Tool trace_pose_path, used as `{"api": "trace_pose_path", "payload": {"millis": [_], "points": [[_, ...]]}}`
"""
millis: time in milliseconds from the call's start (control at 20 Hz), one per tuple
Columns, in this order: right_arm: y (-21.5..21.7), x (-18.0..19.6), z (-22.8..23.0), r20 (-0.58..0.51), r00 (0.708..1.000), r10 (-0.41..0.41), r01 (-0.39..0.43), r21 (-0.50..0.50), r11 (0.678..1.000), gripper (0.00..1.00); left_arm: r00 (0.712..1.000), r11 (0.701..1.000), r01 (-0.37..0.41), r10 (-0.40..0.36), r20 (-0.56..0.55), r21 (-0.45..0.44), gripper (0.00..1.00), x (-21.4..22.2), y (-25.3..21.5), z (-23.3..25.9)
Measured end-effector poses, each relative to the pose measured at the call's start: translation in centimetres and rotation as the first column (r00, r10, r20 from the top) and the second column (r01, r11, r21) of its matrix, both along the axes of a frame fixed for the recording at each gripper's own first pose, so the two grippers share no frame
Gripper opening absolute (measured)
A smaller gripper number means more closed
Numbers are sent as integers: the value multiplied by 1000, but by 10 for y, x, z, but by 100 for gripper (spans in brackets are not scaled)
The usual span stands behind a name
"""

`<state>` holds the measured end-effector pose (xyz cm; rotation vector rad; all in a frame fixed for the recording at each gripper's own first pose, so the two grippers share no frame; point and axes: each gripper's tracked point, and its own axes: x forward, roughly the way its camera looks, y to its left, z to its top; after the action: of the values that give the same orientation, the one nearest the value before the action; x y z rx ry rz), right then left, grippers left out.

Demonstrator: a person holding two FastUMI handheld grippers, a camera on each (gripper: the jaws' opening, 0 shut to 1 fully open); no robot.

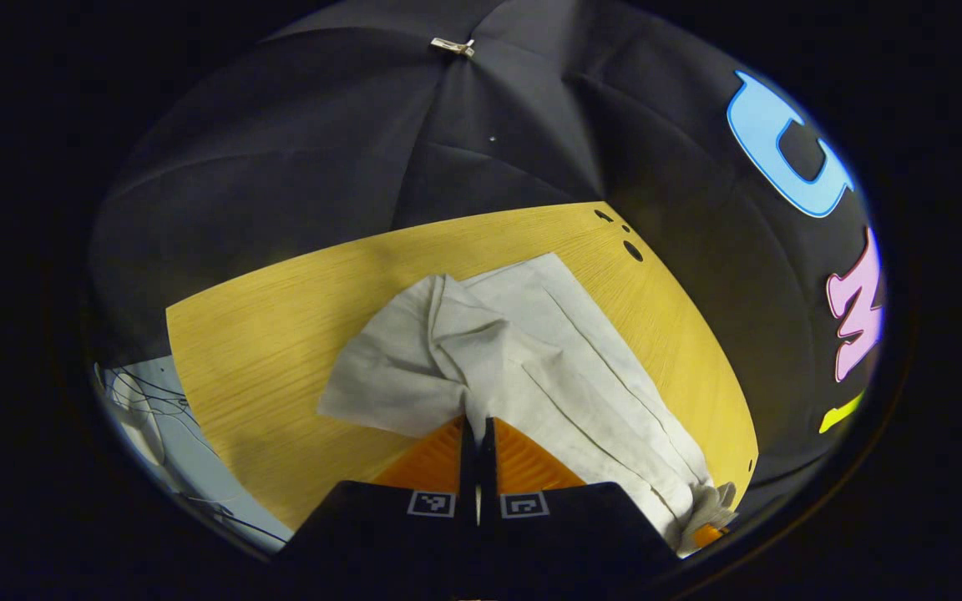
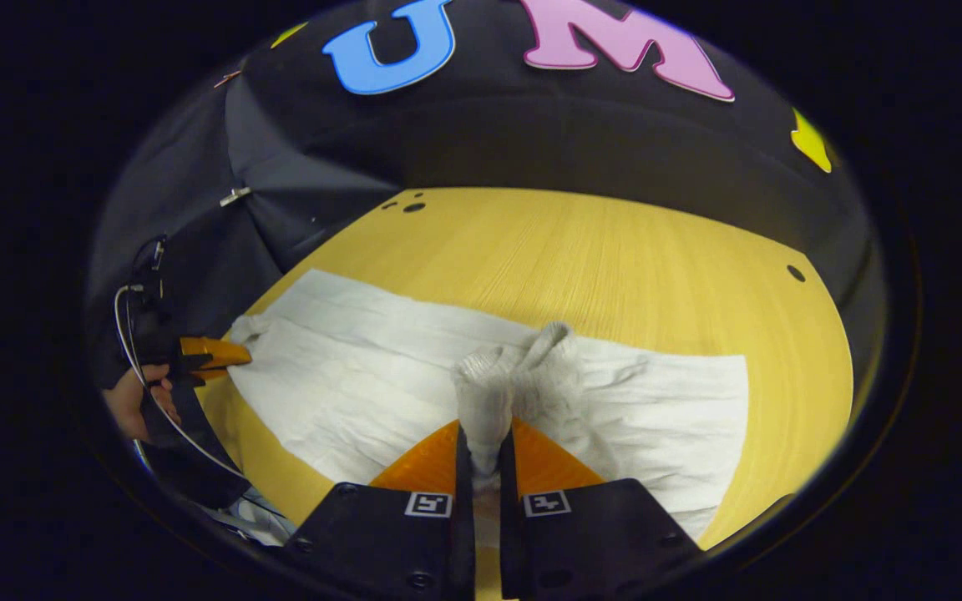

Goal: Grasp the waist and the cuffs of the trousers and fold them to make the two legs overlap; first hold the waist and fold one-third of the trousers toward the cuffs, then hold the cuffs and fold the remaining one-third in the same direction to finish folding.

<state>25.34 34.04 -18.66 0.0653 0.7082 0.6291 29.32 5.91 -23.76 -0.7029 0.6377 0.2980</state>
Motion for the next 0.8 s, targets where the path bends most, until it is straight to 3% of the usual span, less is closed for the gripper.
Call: {"api": "trace_pose_path", "payload": {"millis": [100, 200, 300, 350, 400, 450, 650, 800], "points": [[7, -11, -11, -110, 994, 26, -20, 50, 999, 38, 1000, 1000, -8, 8, 8, -8, 6, 0, 1, 1], [11, -13, 0, -159, 987, 7, 18, 154, 988, 48, 1000, 1000, -17, 17, 18, -17, 6, -1, 2, 3], [8, -11, 22, -184, 983, -14, 69, 294, 953, 57, 999, 999, -21, 22, 30, -24, 6, -1, 3, 4], [-2, -13, 41, -210, 977, -24, 105, 382, 918, 66, 999, 999, -22, 23, 35, -29, 6, -1, 2, 5], [-15, -12, 50, -229, 972, -56, 149, 409, 900, 76, 999, 999, -18, 20, 38, -37, 6, -1, 2, 6], [-29, -6, 52, -243, 965, -101, 198, 417, 887, 68, 999, 999, -19, 21, 44, -43, 6, -1, 3, 8], [-101, 4, 48, -251, 933, -257, 341, 394, 853, 71, 985, 996, 13, 1, 173, -84, 5, 18, -8, 45], [-171, 5, 37, -256, 892, -373, 446, 354, 822, 71, 974, 996, 84, -85, 211, 13, 5, 27, -23, 71]]}}
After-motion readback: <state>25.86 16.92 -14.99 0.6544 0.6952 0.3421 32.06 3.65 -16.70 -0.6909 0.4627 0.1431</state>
